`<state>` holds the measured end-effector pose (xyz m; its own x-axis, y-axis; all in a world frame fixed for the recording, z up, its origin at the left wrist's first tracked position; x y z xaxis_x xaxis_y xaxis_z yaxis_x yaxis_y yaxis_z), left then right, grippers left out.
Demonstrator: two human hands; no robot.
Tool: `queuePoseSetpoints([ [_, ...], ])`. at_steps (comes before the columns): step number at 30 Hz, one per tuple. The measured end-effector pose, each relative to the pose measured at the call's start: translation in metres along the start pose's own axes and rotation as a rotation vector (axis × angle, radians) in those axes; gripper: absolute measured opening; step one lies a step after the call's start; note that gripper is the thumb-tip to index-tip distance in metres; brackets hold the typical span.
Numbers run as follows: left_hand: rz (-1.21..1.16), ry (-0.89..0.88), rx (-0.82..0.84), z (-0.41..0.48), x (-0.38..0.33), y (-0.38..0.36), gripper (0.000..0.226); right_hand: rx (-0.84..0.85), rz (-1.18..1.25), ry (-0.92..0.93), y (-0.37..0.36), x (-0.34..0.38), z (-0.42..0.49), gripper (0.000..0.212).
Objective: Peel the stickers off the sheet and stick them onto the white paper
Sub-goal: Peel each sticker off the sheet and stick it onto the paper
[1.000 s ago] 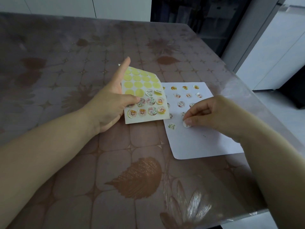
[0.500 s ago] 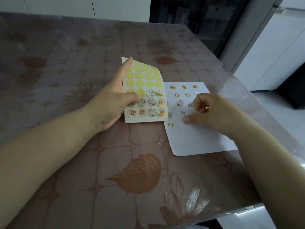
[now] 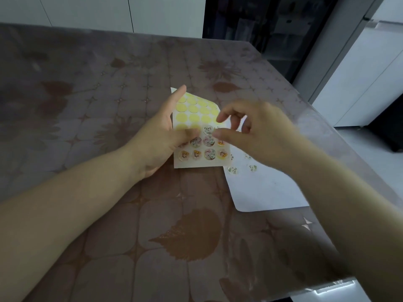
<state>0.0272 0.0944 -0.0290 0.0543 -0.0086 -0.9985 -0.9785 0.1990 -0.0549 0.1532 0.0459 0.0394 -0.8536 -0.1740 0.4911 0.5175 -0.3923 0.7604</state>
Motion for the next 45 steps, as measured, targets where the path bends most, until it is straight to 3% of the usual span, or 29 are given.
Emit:
queuePoseSetpoints([
  [3,0.002,-0.006,0.008,0.000,0.001,0.000,0.081,-0.096,-0.083,0.012,-0.015,-0.004,0.004,0.027],
  [8,0.049,-0.036,0.030,0.002,0.002,-0.003,0.080,-0.217,-0.025,0.060,-0.013,0.001,-0.003,0.013],
  [12,0.062,-0.046,0.020,0.001,0.001,-0.002,0.080,-0.207,0.118,0.051,-0.014,0.005,-0.007,0.009],
  [18,0.118,-0.075,0.040,-0.002,-0.002,-0.005,0.082,-0.199,0.457,-0.255,-0.010,-0.022,-0.007,0.004],
  [22,0.133,-0.090,0.045,-0.003,-0.004,-0.006,0.082,-0.233,0.517,-0.365,0.005,-0.034,-0.005,0.005],
  [29,0.080,-0.061,0.035,-0.001,0.000,-0.005,0.079,0.173,0.089,-0.412,0.035,-0.076,-0.037,0.007],
  [34,0.097,-0.053,0.026,0.000,0.001,-0.004,0.079,0.157,0.168,-0.521,0.021,-0.102,-0.056,0.005],
  [42,0.098,-0.051,0.019,-0.001,0.000,-0.002,0.079,0.130,0.233,-0.497,0.012,-0.106,-0.053,0.008],
  [45,0.096,-0.048,0.022,-0.001,0.000,-0.002,0.079,0.152,0.239,-0.511,0.012,-0.105,-0.053,0.018],
])
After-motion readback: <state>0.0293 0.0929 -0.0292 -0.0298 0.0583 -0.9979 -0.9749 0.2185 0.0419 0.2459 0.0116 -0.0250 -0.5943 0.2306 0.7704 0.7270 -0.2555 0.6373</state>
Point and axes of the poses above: each hand's wrist, its own z-axis towards the middle knuckle, its own y-axis out of the back of the hand, x = y × z, the point moved 10 cm from there along z, towards the middle knuckle, and after that the axes turned 15 degrees about -x, right-handed, at the moved point
